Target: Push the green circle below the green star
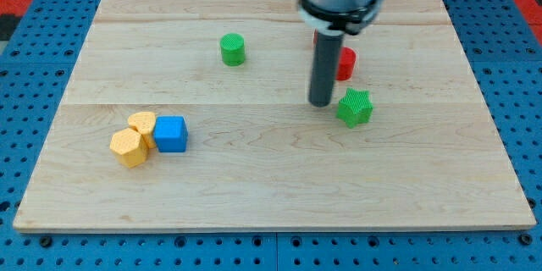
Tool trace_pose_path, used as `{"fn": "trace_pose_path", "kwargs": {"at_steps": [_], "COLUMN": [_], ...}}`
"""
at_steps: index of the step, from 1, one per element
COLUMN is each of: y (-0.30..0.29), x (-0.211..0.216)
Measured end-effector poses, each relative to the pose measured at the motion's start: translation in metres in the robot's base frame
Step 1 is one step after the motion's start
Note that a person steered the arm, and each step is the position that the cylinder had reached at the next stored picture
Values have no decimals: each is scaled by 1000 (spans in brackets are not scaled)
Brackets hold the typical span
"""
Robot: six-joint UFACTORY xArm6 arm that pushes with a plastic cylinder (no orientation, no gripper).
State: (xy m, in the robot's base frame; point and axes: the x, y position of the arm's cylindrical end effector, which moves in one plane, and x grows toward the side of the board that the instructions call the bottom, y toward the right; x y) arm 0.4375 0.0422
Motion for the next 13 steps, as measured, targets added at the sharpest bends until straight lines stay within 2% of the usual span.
{"fn": "trace_pose_path", "kwargs": {"at_steps": [1,3,4,5,6,8,10,11,13], "y": [-64,-179,-177,-149,-112,-90,-76,-12,2], "x": [-9,-87,-127,-144,-118,-27,-52,-19,49]}}
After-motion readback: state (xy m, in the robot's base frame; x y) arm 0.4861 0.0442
